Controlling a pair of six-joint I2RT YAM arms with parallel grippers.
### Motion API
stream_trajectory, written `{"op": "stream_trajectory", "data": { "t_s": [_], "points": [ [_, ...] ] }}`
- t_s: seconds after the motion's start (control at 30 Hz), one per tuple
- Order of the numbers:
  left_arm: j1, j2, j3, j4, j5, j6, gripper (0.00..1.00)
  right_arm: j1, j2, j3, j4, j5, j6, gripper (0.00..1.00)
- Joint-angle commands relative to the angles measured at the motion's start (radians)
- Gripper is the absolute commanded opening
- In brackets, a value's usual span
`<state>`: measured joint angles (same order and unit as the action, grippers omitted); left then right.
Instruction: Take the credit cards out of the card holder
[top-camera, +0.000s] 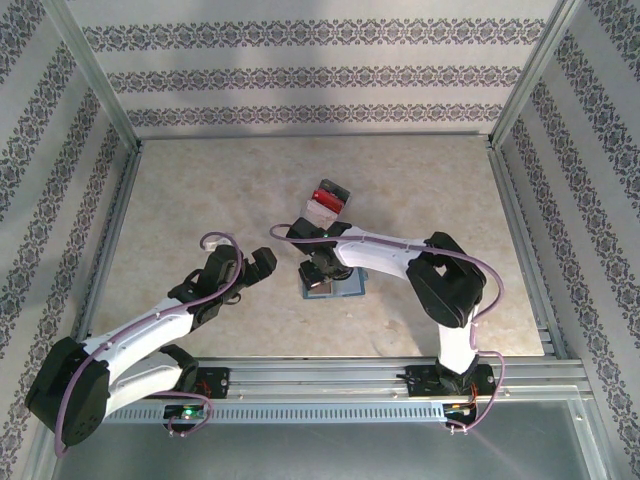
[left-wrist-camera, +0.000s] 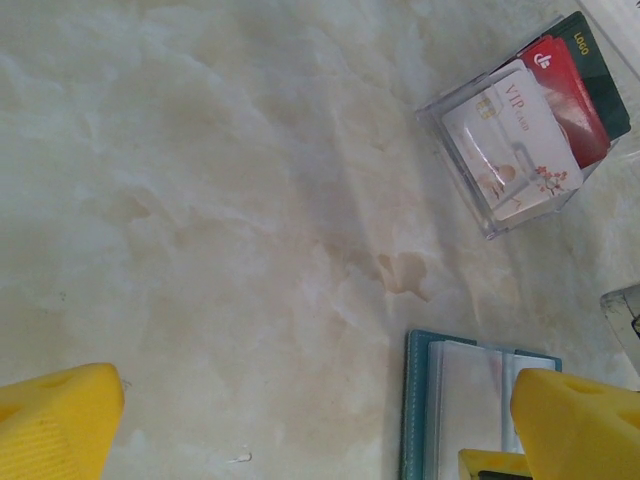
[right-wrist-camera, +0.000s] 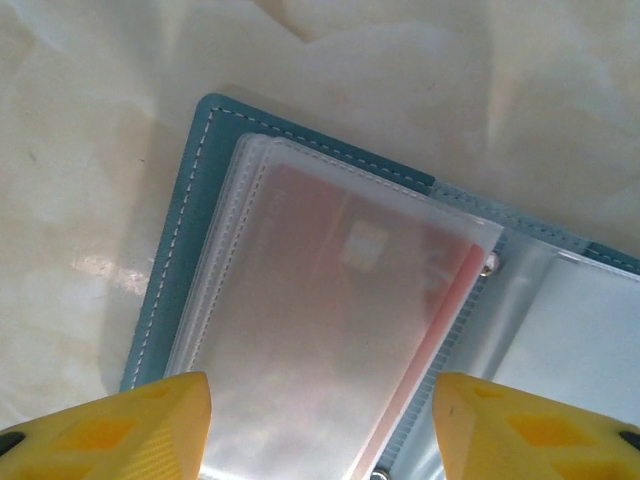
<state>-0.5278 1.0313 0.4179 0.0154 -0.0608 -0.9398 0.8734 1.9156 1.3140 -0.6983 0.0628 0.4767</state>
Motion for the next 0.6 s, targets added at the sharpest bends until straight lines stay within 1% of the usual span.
{"op": "stream_trajectory", "data": {
  "t_s": [0.0,0.37,0.57],
  "points": [
    [0.016,-0.008,-0.013,0.003,-0.007,-0.019,0.99,0.007,0.024,0.014,0.011,-0.016,0.021,0.61],
    [0.02,0.022,0.002,0.009,0.008,-0.016,0.99,0.009,-0.001,-0.002,0.019,-0.031,0.022,0.67],
    [0.022,0.028,0.005,0.009,0.013,-0.019,0.99,0.009,0.011,-0.013,0.013,-0.022,0.021,0.67]
  ]
}}
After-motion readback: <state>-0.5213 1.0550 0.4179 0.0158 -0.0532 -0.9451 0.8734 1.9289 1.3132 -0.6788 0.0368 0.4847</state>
